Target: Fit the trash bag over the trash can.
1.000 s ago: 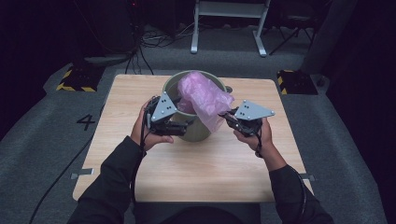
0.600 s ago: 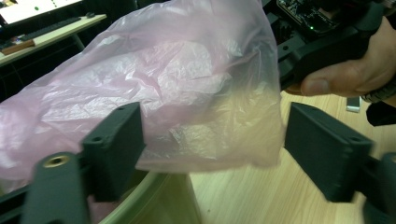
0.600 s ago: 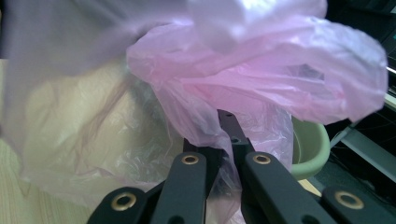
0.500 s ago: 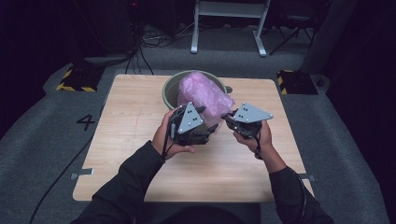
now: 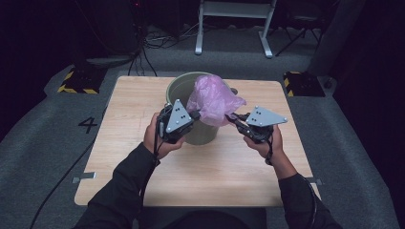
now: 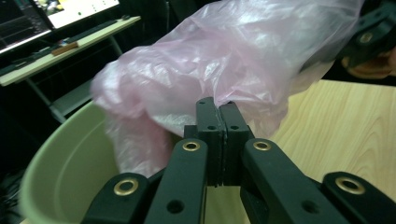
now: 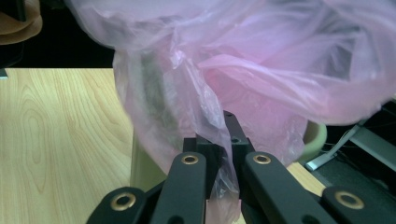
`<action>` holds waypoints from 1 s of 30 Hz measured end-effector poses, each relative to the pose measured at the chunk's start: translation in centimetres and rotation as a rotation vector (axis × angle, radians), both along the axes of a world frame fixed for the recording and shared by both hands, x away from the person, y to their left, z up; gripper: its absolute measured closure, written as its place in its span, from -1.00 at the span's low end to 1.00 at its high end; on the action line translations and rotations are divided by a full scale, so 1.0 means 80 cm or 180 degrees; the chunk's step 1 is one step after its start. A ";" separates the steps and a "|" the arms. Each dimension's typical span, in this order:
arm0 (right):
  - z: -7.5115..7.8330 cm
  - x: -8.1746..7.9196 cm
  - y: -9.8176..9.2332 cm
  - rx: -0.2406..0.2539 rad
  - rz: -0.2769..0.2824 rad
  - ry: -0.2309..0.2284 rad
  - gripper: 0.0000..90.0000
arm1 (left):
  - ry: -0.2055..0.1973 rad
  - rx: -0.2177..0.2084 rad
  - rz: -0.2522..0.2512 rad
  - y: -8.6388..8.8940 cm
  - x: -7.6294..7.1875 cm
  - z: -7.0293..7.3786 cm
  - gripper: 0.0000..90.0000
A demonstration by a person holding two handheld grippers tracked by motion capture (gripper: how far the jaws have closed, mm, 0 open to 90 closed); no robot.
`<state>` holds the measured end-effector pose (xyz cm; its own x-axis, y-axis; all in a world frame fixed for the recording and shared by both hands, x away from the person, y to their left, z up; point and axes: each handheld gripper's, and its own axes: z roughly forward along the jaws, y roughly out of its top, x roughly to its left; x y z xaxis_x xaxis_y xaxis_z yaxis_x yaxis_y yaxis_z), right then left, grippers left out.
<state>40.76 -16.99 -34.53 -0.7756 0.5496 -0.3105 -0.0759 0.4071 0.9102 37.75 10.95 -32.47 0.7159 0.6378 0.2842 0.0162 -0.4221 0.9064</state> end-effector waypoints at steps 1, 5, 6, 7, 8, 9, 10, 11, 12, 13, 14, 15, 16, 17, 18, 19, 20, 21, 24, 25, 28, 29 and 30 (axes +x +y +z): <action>0.000 0.000 -0.002 0.0017 0.0002 0.0016 0.99 | 0.0012 -0.0020 0.0020 0.007 0.000 -0.001 0.99; -0.001 0.005 -0.009 0.0054 -0.0022 0.0080 0.99 | 0.0095 -0.0065 0.0053 0.028 0.000 -0.007 0.99; -0.001 0.006 -0.011 0.0054 -0.0052 0.0093 0.99 | 0.0107 -0.0082 0.0062 0.034 0.000 -0.009 0.99; -0.001 0.007 -0.013 0.0064 -0.0079 0.0104 0.99 | 0.0127 -0.0085 0.0062 0.039 0.000 -0.011 0.99; -0.001 0.009 -0.016 0.0070 -0.0104 0.0116 0.99 | 0.0148 -0.0110 0.0072 0.046 -0.002 -0.014 0.99; -0.002 0.010 -0.019 0.0088 -0.0147 0.0140 0.99 | 0.0163 -0.0112 0.0074 0.050 -0.002 -0.016 0.99; -0.002 0.012 -0.022 0.0115 -0.0168 0.0165 0.99 | 0.0185 -0.0120 0.0078 0.055 -0.003 -0.019 0.99; -0.003 0.013 -0.025 0.0142 -0.0186 0.0189 0.99 | 0.0198 -0.0130 0.0078 0.059 -0.004 -0.021 0.98; -0.003 0.015 -0.027 0.0160 -0.0211 0.0197 0.99 | 0.0209 -0.0129 0.0099 0.061 -0.004 -0.023 0.98; -0.004 0.016 -0.029 0.0181 -0.0233 0.0225 0.99 | 0.0222 -0.0118 0.0119 0.065 -0.004 -0.025 0.98; -0.005 0.018 -0.032 0.0196 -0.0264 0.0246 0.99 | 0.0229 -0.0140 0.0127 0.069 -0.004 -0.026 0.98; -0.005 0.020 -0.034 0.0218 -0.0274 0.0277 0.99 | 0.0242 -0.0162 0.0137 0.072 -0.004 -0.027 0.97; -0.006 0.022 -0.036 0.0240 -0.0295 0.0322 0.98 | 0.0239 -0.0157 0.0154 0.075 -0.005 -0.028 0.97; -0.007 0.025 -0.037 0.0247 -0.0329 0.0345 0.98 | 0.0236 -0.0149 0.0166 0.078 -0.005 -0.030 0.97; -0.008 0.027 -0.039 0.0252 -0.0347 0.0363 0.98 | 0.0238 -0.0161 0.0185 0.080 -0.006 -0.032 0.97; -0.010 0.029 -0.040 0.0283 -0.0370 0.0412 0.97 | 0.0253 -0.0172 0.0199 0.083 -0.006 -0.034 0.97; -0.011 0.031 -0.041 0.0290 -0.0386 0.0433 0.97 | 0.0262 -0.0180 0.0222 0.086 -0.006 -0.038 0.97; -0.014 0.034 -0.043 0.0268 -0.0428 0.0445 0.97 | 0.0268 -0.0166 0.0243 0.088 -0.005 -0.041 0.97; -0.017 0.038 -0.046 0.0278 -0.0483 0.0498 0.96 | 0.0305 -0.0181 0.0291 0.094 -0.001 -0.049 0.97; -0.018 0.039 -0.048 0.0283 -0.0511 0.0504 0.95 | 0.0325 -0.0198 0.0306 0.097 0.002 -0.052 0.97; -0.020 0.044 -0.052 0.0303 -0.0582 0.0531 0.91 | 0.0352 -0.0236 0.0385 0.102 0.010 -0.057 0.97; -0.021 0.045 -0.053 0.0295 -0.0601 0.0527 0.91 | 0.0338 -0.0223 0.0407 0.103 0.012 -0.058 0.97; -0.022 0.045 -0.054 0.0293 -0.0626 0.0537 0.90 | 0.0337 -0.0214 0.0430 0.104 0.014 -0.059 0.97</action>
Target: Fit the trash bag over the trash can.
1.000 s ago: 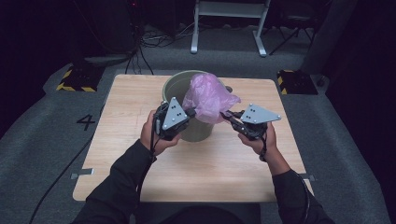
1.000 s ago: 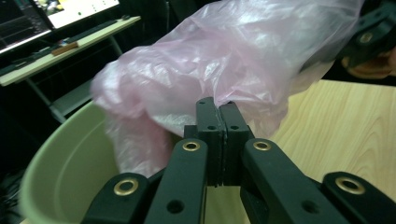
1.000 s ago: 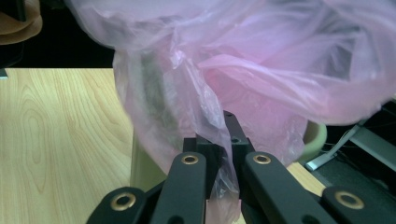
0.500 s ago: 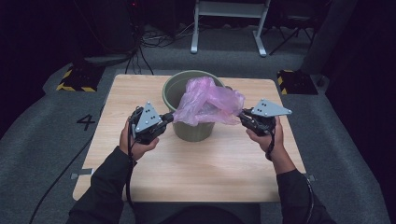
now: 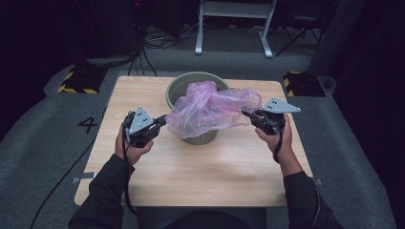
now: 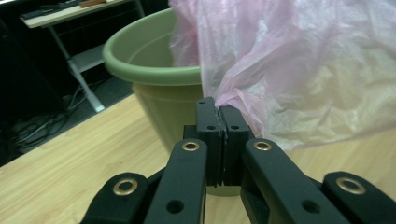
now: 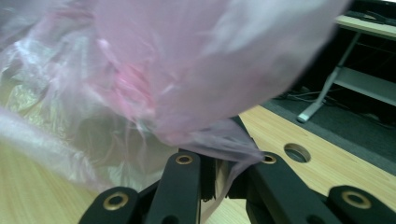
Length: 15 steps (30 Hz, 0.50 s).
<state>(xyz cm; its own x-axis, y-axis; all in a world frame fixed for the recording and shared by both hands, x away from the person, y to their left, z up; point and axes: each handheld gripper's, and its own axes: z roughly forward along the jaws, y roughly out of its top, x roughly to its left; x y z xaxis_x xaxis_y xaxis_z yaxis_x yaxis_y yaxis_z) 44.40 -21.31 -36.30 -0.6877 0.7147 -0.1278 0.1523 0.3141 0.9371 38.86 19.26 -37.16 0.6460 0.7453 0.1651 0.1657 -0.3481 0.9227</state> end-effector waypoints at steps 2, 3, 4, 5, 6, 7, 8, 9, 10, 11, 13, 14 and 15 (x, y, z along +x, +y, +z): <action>-0.001 0.002 -0.003 -0.0012 -0.0031 -0.0004 0.89 | 0.0003 -0.0001 0.0050 0.003 0.005 -0.001 0.98; -0.002 0.002 -0.005 -0.0007 -0.0066 0.0003 0.89 | 0.0008 -0.0002 0.0053 0.005 0.007 -0.002 0.98; -0.002 0.003 -0.007 -0.0007 -0.0082 0.0003 0.89 | 0.0023 -0.0014 0.0071 0.006 0.009 -0.002 0.98; -0.003 0.004 -0.009 -0.0011 -0.0100 0.0002 0.90 | 0.0030 -0.0038 0.0088 0.007 0.011 -0.003 0.98; -0.003 0.005 -0.010 -0.0017 -0.0119 -0.0003 0.90 | 0.0035 -0.0024 0.0103 0.008 0.012 -0.004 0.98; -0.004 0.006 -0.012 -0.0013 -0.0132 0.0005 0.90 | 0.0044 -0.0025 0.0113 0.010 0.015 -0.005 0.98; -0.006 0.008 -0.014 -0.0015 -0.0148 0.0017 0.90 | 0.0052 -0.0036 0.0125 0.010 0.016 -0.006 0.98; -0.007 0.008 -0.015 -0.0017 -0.0162 0.0022 0.89 | 0.0065 -0.0055 0.0125 0.010 0.017 -0.008 0.98; -0.008 0.008 -0.016 -0.0009 -0.0176 0.0030 0.84 | 0.0065 -0.0053 0.0128 0.009 0.017 -0.008 0.98; -0.008 0.007 -0.016 -0.0030 -0.0172 0.0004 0.80 | 0.0054 -0.0024 0.0125 0.008 0.016 -0.009 0.98; -0.009 0.001 -0.015 -0.0056 -0.0145 -0.0055 0.68 | 0.0033 0.0004 0.0120 0.006 0.015 -0.009 0.98; -0.010 -0.002 -0.015 -0.0061 -0.0125 -0.0070 0.58 | 0.0036 0.0003 0.0120 0.006 0.015 -0.009 0.97; -0.010 -0.004 -0.015 -0.0063 -0.0092 -0.0087 0.56 | 0.0036 0.0000 0.0116 0.006 0.015 -0.009 0.97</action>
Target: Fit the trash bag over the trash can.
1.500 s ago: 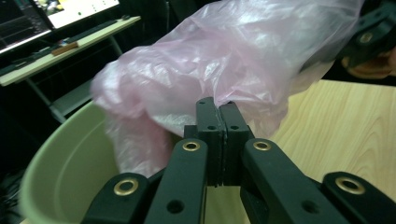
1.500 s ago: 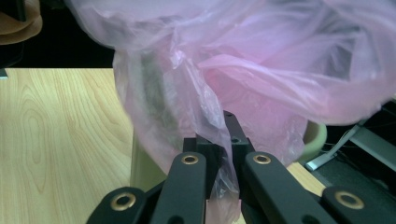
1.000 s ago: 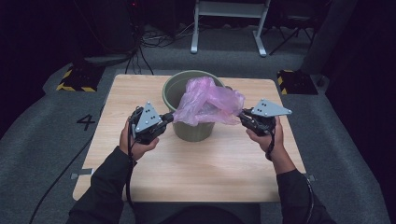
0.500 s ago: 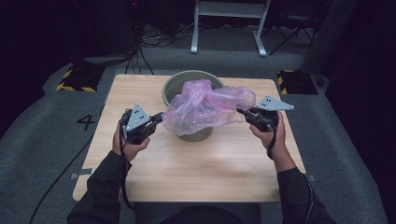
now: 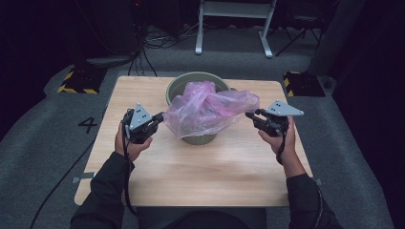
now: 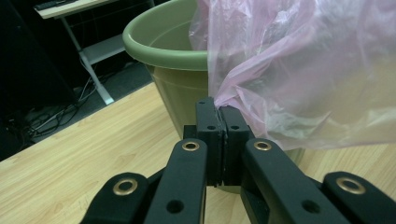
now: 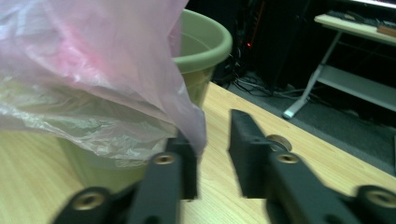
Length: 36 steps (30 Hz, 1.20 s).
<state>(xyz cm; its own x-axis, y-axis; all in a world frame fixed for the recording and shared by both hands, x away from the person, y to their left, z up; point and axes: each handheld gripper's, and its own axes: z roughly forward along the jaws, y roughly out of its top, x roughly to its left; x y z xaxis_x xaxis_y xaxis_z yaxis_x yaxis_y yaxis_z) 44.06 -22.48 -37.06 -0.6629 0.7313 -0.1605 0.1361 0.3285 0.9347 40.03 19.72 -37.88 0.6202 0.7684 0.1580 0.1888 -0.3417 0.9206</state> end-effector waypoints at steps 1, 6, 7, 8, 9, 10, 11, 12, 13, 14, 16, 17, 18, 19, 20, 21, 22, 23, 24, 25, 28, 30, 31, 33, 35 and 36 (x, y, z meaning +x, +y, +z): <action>0.000 -0.005 -0.001 0.0002 0.0076 -0.0015 0.48 | 0.0001 -0.0006 0.0000 0.000 0.000 0.000 0.96; -0.001 -0.018 -0.004 0.0052 0.0363 0.0049 0.52 | 0.0038 -0.0016 0.0064 0.002 -0.002 -0.002 0.36; 0.000 -0.021 -0.004 0.0055 0.0407 0.0039 0.54 | 0.0045 -0.0046 0.0066 0.004 -0.004 -0.002 0.20; 0.001 -0.023 -0.005 0.0039 0.0411 0.0023 0.53 | 0.0045 -0.0075 0.0079 0.006 -0.005 -0.002 0.06; 0.001 -0.025 -0.005 0.0029 0.0403 0.0002 0.48 | 0.0029 -0.0094 0.0080 0.009 -0.009 -0.001 -0.03; 0.003 -0.029 -0.007 0.0041 0.0405 -0.0004 0.39 | 0.0019 -0.0103 0.0089 0.013 -0.013 -0.001 -0.12; 0.005 -0.032 -0.010 0.0062 0.0389 -0.0026 0.24 | 0.0012 -0.0089 0.0107 0.015 -0.014 -0.001 -0.21; 0.005 -0.034 -0.011 0.0066 0.0374 -0.0035 0.15 | -0.0005 -0.0098 0.0142 0.020 -0.019 0.000 -0.26; 0.008 -0.037 -0.013 0.0065 0.0331 -0.0059 0.06 | -0.0024 -0.0115 0.0147 0.024 -0.023 0.001 -0.31; 0.010 -0.040 -0.015 0.0078 0.0313 -0.0079 0.02 | -0.0050 -0.0130 0.0148 0.027 -0.027 0.003 -0.32; 0.015 -0.046 -0.017 0.0016 0.0255 -0.0172 -0.11 | -0.0081 -0.0123 0.0152 0.030 -0.034 0.005 -0.36; 0.017 -0.048 -0.016 -0.0036 0.0207 -0.0211 -0.13 | -0.0098 -0.0131 0.0117 0.029 -0.040 0.006 -0.37; 0.019 -0.053 -0.016 -0.0085 0.0214 -0.0255 -0.13 | -0.0101 -0.0143 0.0071 0.027 -0.043 0.006 -0.37; 0.021 -0.058 -0.015 -0.0071 0.0297 -0.0249 -0.14 | -0.0122 -0.0121 0.0027 0.024 -0.046 0.007 -0.39; 0.021 -0.062 -0.014 -0.0089 0.0335 -0.0268 -0.14 | -0.0138 -0.0101 0.0002 0.020 -0.048 0.008 -0.41; 0.021 -0.066 -0.013 -0.0126 0.0329 -0.0289 -0.14 | -0.0147 -0.0088 -0.0018 0.017 -0.048 0.009 -0.43; 0.021 -0.069 -0.012 -0.0153 0.0348 -0.0290 -0.14 | -0.0162 -0.0065 -0.0025 0.013 -0.046 0.009 -0.44; 0.021 -0.073 -0.011 -0.0154 0.0389 -0.0287 -0.14 | -0.0156 -0.0048 -0.0025 0.010 -0.043 0.009 -0.44; 0.021 -0.077 -0.011 -0.0151 0.0401 -0.0317 -0.14 | -0.0145 -0.0044 -0.0004 0.008 -0.038 0.008 -0.45; 0.022 -0.081 -0.012 -0.0146 0.0403 -0.0352 -0.14 | -0.0122 -0.0063 0.0006 0.008 -0.033 0.007 -0.45; 0.028 -0.089 -0.016 -0.0105 0.0418 -0.0430 -0.15 | -0.0009 -0.0201 -0.0025 0.009 -0.015 0.001 -0.43; 0.031 -0.090 -0.022 -0.0095 0.0355 -0.0490 -0.18 | 0.0019 -0.0223 -0.0064 0.009 -0.011 -0.001 -0.39; 0.032 -0.091 -0.024 -0.0064 0.0342 -0.0500 -0.18 | 0.0001 -0.0237 -0.0079 0.008 -0.011 -0.002 -0.40; 0.033 -0.095 -0.028 -0.0023 0.0352 -0.0542 -0.22 | 0.0004 -0.0223 -0.0100 0.004 -0.012 -0.004 -0.40; 0.033 -0.100 -0.026 -0.0050 0.0404 -0.0609 -0.24 | -0.0012 -0.0136 -0.0139 -0.001 -0.016 -0.007 -0.42; 0.033 -0.103 -0.023 -0.0078 0.0470 -0.0632 -0.26 | -0.0020 -0.0122 -0.0161 -0.002 -0.018 -0.008 -0.43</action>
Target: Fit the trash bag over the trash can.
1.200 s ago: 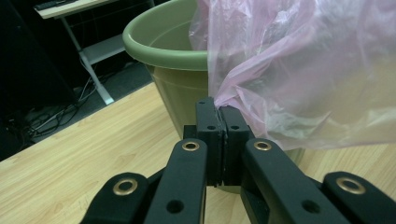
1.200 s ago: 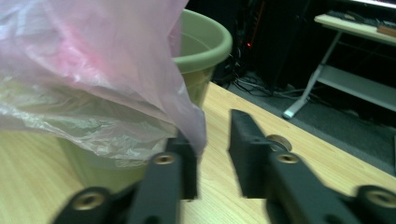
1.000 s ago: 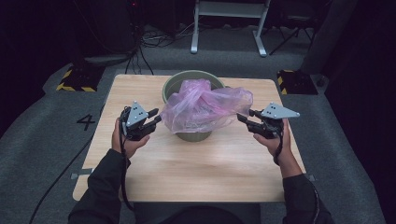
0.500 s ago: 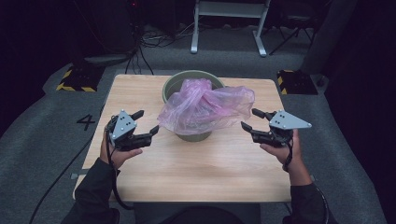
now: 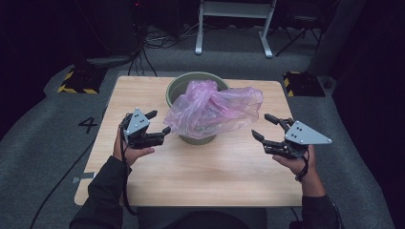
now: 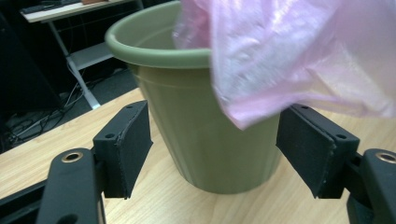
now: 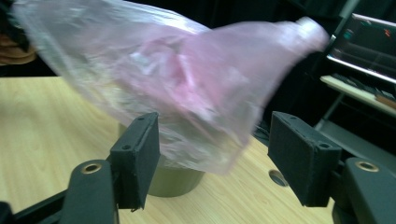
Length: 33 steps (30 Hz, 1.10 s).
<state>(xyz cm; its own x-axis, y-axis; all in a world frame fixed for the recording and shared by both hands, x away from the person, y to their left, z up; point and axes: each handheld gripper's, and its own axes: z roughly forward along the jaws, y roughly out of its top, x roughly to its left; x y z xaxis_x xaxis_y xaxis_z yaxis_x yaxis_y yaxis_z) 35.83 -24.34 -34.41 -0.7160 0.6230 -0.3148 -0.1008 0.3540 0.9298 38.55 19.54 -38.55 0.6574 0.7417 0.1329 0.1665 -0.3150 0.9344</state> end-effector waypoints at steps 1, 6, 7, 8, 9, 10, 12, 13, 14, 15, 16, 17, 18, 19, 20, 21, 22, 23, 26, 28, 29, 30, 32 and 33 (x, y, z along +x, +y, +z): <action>0.000 -0.003 0.004 -0.0023 0.0073 -0.0007 -0.27 | 0.0010 0.0006 -0.0012 -0.001 -0.001 -0.001 -0.44; -0.001 -0.009 0.034 -0.0227 0.0544 -0.0016 -0.32 | 0.0098 -0.0010 -0.0039 -0.004 -0.004 -0.014 -0.48; -0.001 -0.009 0.042 -0.0295 0.0570 -0.0041 -0.33 | 0.0097 0.0009 -0.0051 -0.006 -0.003 -0.015 -0.49; -0.002 -0.008 0.051 -0.0357 0.0583 -0.0064 -0.33 | 0.0098 0.0014 -0.0043 -0.009 -0.003 -0.016 -0.50; -0.003 -0.007 0.059 -0.0411 0.0619 -0.0074 -0.33 | 0.0102 0.0004 -0.0040 -0.011 -0.002 -0.016 -0.50; -0.003 -0.005 0.066 -0.0456 0.0646 -0.0089 -0.33 | 0.0096 -0.0008 -0.0062 -0.013 -0.001 -0.016 -0.50; -0.007 -0.002 0.084 -0.0579 0.0657 -0.0110 -0.35 | 0.0097 0.0019 -0.0078 -0.021 0.002 -0.017 -0.49; -0.010 0.001 0.095 -0.0645 0.0705 -0.0116 -0.34 | 0.0078 0.0031 -0.0073 -0.024 0.003 -0.017 -0.49; -0.012 0.004 0.103 -0.0693 0.0710 -0.0120 -0.34 | 0.0070 0.0020 -0.0058 -0.026 0.004 -0.017 -0.48; -0.014 0.007 0.110 -0.0728 0.0698 -0.0134 -0.34 | 0.0047 0.0013 -0.0017 -0.028 0.006 -0.015 -0.44; -0.018 0.012 0.119 -0.0763 0.0690 -0.0128 -0.33 | 0.0037 -0.0007 0.0002 -0.029 0.007 -0.014 -0.39; -0.021 0.017 0.126 -0.0803 0.0670 -0.0142 -0.32 | 0.0016 -0.0052 0.0017 -0.030 0.009 -0.012 -0.35; -0.025 0.023 0.134 -0.0861 0.0638 -0.0145 -0.30 | -0.0007 -0.0075 0.0056 -0.030 0.011 -0.010 -0.22; -0.029 0.028 0.139 -0.0885 0.0632 -0.0134 -0.28 | -0.0007 -0.0104 0.0088 -0.030 0.014 -0.008 -0.11; -0.032 0.032 0.143 -0.0904 0.0622 -0.0131 -0.23 | -0.0009 -0.0141 0.0069 -0.029 0.016 -0.007 -0.04; -0.034 0.035 0.146 -0.0918 0.0612 -0.0109 -0.14 | -0.0053 -0.0158 0.0097 -0.029 0.017 -0.005 0.08; -0.036 0.037 0.149 -0.0935 0.0579 -0.0115 -0.05 | -0.0066 -0.0156 0.0119 -0.029 0.019 -0.005 0.20; -0.037 0.040 0.150 -0.0947 0.0555 -0.0136 0.07 | -0.0055 -0.0151 0.0103 -0.029 0.020 -0.004 0.28; -0.037 0.045 0.150 -0.0955 0.0419 -0.0150 0.52 | -0.0089 -0.0119 0.0113 -0.028 0.023 -0.003 0.56; -0.034 0.048 0.147 -0.0928 0.0348 -0.0113 0.80 | -0.0079 -0.0131 0.0115 -0.026 0.023 -0.003 0.71; -0.033 0.048 0.144 -0.0885 0.0327 -0.0112 0.88 | -0.0083 -0.0120 0.0129 -0.025 0.024 -0.003 0.80; -0.030 0.048 0.143 -0.0857 0.0281 -0.0114 0.94 | -0.0075 -0.0126 0.0128 -0.023 0.024 -0.003 0.87; -0.024 0.048 0.138 -0.0781 0.0237 -0.0124 0.96 | -0.0064 -0.0147 0.0129 -0.020 0.025 -0.002 0.95; -0.020 0.047 0.136 -0.0720 0.0204 -0.0132 1.00 | -0.0059 -0.0136 0.0126 -0.018 0.024 -0.002 0.96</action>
